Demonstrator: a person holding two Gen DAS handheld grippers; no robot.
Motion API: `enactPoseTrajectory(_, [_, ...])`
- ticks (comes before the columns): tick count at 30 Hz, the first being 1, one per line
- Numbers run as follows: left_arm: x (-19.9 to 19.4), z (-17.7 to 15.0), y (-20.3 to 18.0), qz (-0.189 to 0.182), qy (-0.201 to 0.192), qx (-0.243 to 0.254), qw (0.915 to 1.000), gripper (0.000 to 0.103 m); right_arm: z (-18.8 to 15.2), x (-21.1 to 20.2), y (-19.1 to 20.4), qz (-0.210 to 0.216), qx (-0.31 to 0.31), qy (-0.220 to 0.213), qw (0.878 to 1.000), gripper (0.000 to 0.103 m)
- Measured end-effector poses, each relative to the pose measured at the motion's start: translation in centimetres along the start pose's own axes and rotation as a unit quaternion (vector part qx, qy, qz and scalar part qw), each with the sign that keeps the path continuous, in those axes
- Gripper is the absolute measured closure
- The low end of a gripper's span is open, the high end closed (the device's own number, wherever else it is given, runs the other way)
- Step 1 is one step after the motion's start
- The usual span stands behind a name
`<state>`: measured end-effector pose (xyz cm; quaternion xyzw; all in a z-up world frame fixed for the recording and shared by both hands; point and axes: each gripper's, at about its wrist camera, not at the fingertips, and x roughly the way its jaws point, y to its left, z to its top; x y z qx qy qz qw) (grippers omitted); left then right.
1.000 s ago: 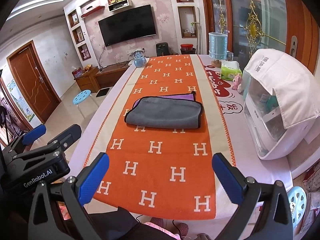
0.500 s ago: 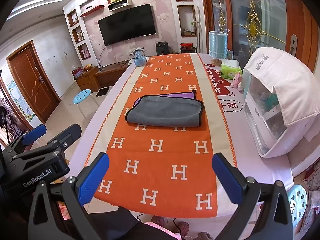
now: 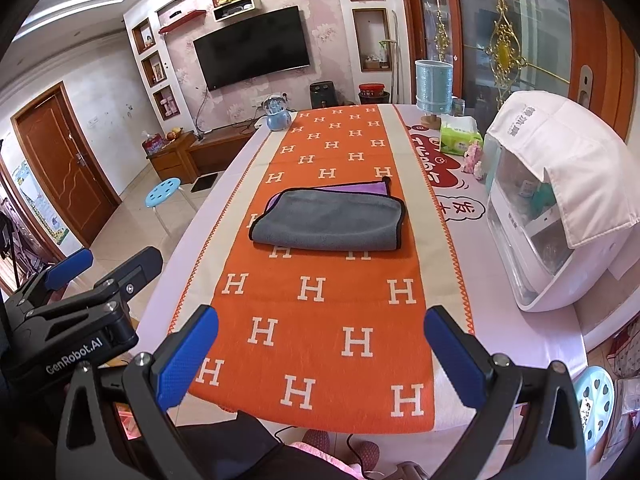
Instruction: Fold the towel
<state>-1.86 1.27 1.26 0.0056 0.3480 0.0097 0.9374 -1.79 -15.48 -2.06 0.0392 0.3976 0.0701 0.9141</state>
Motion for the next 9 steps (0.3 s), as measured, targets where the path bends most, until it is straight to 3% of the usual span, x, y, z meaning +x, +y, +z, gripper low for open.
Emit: enactPoseTrajectory(9, [0.09,-0.16,-0.13,0.000,0.002,0.000,1.0000,0.001,-0.15,-0.03,0.06,0.000,0.000,0.002,1.000,0.000])
